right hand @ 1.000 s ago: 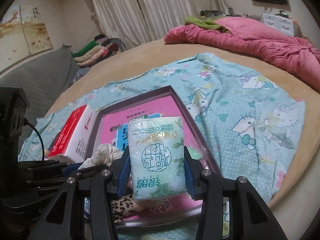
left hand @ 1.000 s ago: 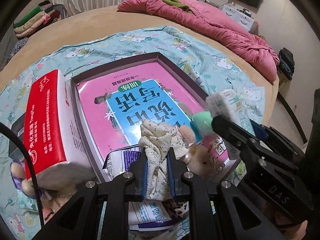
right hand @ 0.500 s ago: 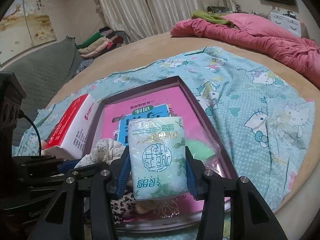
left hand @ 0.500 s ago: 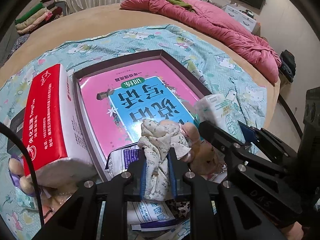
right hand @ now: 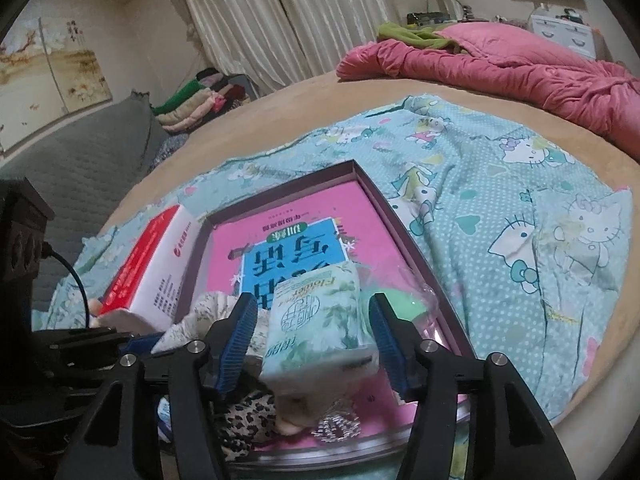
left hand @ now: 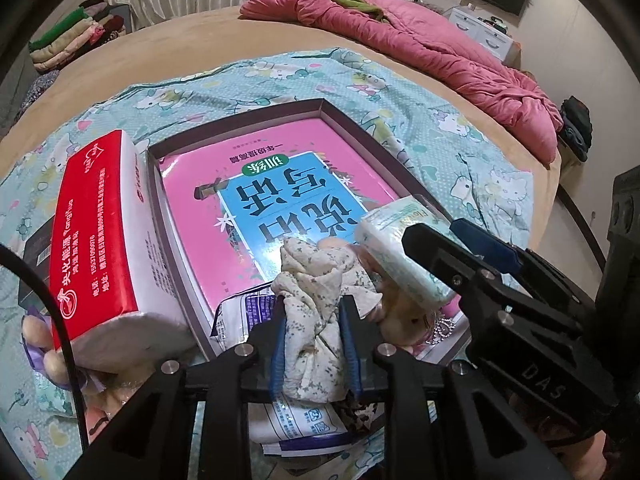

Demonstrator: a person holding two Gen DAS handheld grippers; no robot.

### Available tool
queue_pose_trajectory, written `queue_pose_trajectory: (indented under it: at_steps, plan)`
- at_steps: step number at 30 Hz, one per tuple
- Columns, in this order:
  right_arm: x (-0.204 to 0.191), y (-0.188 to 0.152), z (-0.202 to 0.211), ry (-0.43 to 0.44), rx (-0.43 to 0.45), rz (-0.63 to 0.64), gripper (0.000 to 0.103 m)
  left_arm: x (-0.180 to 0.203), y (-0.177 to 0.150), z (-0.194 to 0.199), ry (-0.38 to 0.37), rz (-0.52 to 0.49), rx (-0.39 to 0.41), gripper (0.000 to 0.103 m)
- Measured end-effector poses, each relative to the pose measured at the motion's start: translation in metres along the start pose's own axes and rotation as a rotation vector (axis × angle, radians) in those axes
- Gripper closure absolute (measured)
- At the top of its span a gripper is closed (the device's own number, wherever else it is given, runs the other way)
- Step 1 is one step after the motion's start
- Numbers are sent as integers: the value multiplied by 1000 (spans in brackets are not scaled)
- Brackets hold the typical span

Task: Organize soft objects
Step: 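Open the left gripper to drop the floral scrunchie onto the tray, then withdraw both open grippers from the tray toward the remaining pile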

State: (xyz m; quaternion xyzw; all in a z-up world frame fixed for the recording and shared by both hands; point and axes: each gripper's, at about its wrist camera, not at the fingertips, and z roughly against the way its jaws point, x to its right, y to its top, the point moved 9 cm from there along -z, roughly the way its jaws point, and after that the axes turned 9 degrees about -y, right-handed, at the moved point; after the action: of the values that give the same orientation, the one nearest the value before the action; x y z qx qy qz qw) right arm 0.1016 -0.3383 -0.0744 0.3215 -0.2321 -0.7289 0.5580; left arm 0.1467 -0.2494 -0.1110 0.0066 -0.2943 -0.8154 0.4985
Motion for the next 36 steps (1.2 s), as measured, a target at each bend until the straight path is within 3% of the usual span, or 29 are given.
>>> queue_pose_trajectory:
  at_steps: [9,16,36]
  plan:
    - [12,11,16,-27,72,-47,34,7,1,5,-12,-14,8,68]
    - [17,13,17,-48,76,-57,31,6,2,12,-2,-13,18,59]
    - [19,16,24,-108,116,-27,26,-2,4,55,92,-12,91,37]
